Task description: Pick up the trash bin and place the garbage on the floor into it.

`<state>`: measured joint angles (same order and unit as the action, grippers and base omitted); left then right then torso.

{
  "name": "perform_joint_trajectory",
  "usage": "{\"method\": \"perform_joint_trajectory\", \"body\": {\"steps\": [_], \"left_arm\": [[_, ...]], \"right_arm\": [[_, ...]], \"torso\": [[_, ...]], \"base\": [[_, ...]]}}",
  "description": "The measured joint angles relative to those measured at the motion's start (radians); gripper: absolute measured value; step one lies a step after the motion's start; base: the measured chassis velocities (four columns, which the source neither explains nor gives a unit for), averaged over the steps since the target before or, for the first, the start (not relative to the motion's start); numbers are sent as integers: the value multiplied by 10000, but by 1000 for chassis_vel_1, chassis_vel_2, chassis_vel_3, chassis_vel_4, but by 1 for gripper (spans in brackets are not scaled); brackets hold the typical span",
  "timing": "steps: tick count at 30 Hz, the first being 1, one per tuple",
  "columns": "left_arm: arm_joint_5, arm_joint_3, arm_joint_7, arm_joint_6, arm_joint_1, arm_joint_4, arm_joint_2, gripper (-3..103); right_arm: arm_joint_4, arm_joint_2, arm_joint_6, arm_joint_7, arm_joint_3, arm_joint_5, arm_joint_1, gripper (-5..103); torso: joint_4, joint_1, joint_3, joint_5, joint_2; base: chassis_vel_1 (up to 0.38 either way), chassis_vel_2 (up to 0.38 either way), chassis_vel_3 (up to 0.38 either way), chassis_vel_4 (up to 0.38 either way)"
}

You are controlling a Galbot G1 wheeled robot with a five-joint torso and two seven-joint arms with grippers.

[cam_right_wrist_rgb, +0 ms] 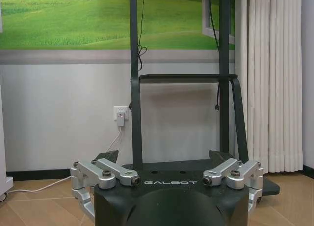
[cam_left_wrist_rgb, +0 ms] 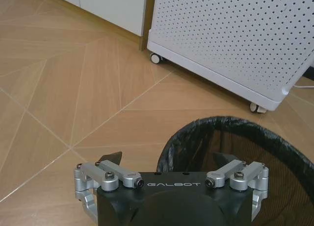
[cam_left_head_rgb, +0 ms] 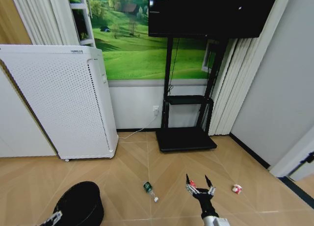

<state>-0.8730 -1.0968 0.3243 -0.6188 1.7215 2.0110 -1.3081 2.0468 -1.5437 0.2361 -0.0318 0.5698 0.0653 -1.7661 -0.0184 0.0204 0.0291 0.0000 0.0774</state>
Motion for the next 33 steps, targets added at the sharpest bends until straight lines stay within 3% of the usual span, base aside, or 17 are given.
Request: {"method": "perform_joint_trajectory", "body": {"steps": [7, 11, 16, 17, 19, 21, 27, 28, 30, 31, 33], "left_arm": [[-620, 193, 494, -669, -428, -375, 349, 100], [-638, 194, 494, -716, -421, -381, 342, 103], [-692, 260, 372, -829, -441, -608, 324, 96], [-1801, 379, 685, -1011, -613, -729, 357, 96], [-2193, 433, 843, -1098, -697, -818, 396, 95], [-2295, 465, 859, -1161, -709, -865, 420, 90], [-2235, 664, 840, -1168, -673, -956, 285, 62], [-2235, 664, 840, -1168, -673, -956, 285, 62], [-2194, 684, 776, -1165, -660, -983, 182, 51], [-2194, 684, 776, -1165, -660, -983, 182, 51], [-2120, 697, 693, -1127, -653, -1069, 145, 40]], "right_arm": [[79, -20, -14, -3, 63, 53, -63, 100], [80, -21, -15, -4, 67, 58, -67, 100], [80, -16, -18, -6, 75, 73, -81, 100], [84, -17, -18, -6, 44, 73, -97, 100], [115, -6, -24, -6, 40, 75, -100, 100], [116, 7, -25, -6, 43, 78, -109, 100], [114, 22, -20, -15, 79, 95, -131, 100], [114, 22, -20, -15, 79, 95, -131, 100], [149, 37, -20, -18, 91, 111, -134, 100], [149, 37, -20, -18, 91, 111, -134, 100], [186, 69, -20, -20, 117, 131, -144, 100]], "torso": [[0, 2, 7, 0, 10], [0, 2, 8, 0, 11], [3, 2, 11, 1, 15], [0, 3, 12, 0, 17], [0, 3, 14, 0, 19], [1, 4, 16, 0, 20], [2, 4, 18, 0, 22], [2, 4, 18, 0, 22], [1, 5, 18, 1, 24], [1, 5, 18, 1, 24], [2, 5, 19, 1, 25]], "base": [[0, 0, 0, 0], [0, 0, 0, 0], [0, 0, 0, 0], [0, 0, 0, 0], [0, 0, 0, 0], [0, 0, 0, 0], [0, 0, 0, 0], [0, 0, 0, 0], [0, 0, 0, 0], [0, 0, 0, 0], [0, 0, 0, 0]]}}
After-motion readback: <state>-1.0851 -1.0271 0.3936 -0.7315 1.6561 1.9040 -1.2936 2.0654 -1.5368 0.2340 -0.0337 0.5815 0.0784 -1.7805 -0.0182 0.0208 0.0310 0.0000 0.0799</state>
